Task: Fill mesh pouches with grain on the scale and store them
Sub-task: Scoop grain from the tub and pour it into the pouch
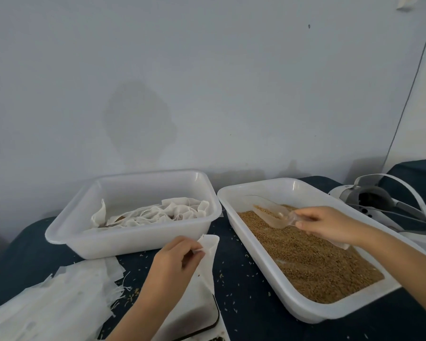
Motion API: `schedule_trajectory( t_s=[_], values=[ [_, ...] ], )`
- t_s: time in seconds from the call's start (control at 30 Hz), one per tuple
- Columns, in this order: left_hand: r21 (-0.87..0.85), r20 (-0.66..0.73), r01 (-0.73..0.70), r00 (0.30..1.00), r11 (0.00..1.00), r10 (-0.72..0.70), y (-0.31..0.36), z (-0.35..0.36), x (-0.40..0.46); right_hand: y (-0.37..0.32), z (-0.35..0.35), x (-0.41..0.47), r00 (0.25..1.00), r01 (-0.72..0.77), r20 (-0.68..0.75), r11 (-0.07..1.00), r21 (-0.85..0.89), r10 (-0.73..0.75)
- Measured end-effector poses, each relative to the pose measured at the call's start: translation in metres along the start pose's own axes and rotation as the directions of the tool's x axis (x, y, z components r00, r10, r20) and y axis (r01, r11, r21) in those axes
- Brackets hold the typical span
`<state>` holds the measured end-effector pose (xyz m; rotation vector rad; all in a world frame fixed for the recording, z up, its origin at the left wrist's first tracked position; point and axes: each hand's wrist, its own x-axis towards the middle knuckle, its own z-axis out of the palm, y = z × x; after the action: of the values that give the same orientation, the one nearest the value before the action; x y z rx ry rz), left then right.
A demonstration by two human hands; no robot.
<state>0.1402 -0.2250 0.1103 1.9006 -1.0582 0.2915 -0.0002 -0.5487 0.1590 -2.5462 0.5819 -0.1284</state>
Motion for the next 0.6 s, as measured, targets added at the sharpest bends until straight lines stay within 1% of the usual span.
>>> schedule_trajectory(
  t_s=[0.1,0.2,0.27,0.33,0.43,0.5,0.6],
  values=[
    [0.038,-0.003,-0.02,1.0,0.999,0.02,-0.002,-0.005,0.002,-0.022,-0.011,-0.007,0.99,0.081,0.118,0.997,0.001,-0.081],
    [0.101,-0.003,-0.061,0.998,0.993,0.062,-0.002,-0.008,0.002,-0.047,-0.017,-0.011,0.953,0.197,0.235,0.98,0.003,-0.192],
    [0.161,-0.001,-0.07,0.997,0.984,0.071,-0.002,-0.011,0.002,-0.061,-0.019,-0.012,0.929,0.234,0.29,0.972,0.02,-0.23],
    [0.233,0.008,-0.109,0.994,0.966,0.111,0.0,-0.015,0.003,-0.075,-0.018,-0.013,0.911,0.259,0.327,0.966,0.015,-0.25],
    [0.311,0.065,-0.204,0.979,0.928,0.193,0.003,-0.022,0.003,-0.092,-0.016,-0.012,0.885,0.306,0.371,0.952,-0.011,-0.28],
    [0.335,0.1,-0.241,0.97,0.911,0.22,0.003,-0.027,0.001,-0.102,-0.015,-0.01,0.873,0.334,0.393,0.941,-0.053,-0.288],
    [0.326,0.126,-0.256,0.966,0.91,0.227,-0.001,-0.034,-0.002,-0.116,-0.017,-0.006,0.869,0.365,0.408,0.92,-0.142,-0.281]
  ],
)
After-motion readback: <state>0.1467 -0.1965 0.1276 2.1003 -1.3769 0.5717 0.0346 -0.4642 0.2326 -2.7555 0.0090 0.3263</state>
